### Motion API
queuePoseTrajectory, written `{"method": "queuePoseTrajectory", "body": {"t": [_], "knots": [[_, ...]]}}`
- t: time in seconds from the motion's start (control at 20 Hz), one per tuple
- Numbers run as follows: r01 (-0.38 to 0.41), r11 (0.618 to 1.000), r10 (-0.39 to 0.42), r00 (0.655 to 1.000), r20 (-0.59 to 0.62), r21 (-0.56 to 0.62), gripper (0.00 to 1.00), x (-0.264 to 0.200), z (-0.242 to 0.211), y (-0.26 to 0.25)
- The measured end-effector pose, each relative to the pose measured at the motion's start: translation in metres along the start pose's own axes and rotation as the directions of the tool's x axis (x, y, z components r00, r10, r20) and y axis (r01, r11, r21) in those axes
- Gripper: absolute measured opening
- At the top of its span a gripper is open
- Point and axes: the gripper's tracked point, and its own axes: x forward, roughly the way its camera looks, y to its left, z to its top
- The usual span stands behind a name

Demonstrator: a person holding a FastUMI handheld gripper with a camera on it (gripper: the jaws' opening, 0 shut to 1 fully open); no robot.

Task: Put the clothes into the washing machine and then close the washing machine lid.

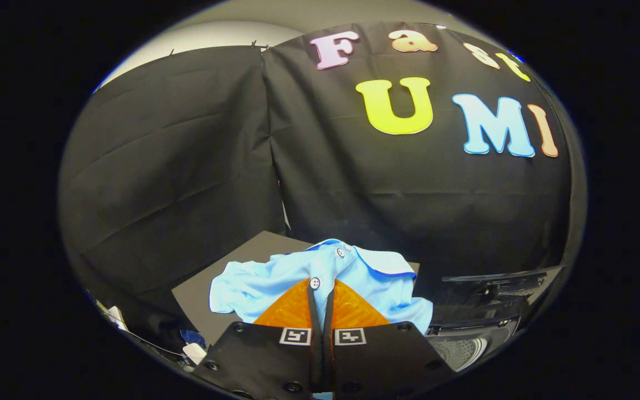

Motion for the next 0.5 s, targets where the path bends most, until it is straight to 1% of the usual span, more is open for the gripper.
{"method": "queuePoseTrajectory", "body": {"t": [0.5], "knots": [[0.109,0.992,-0.110,0.994,0.020,0.057,0.01,-0.048,-0.011,-0.077]]}}
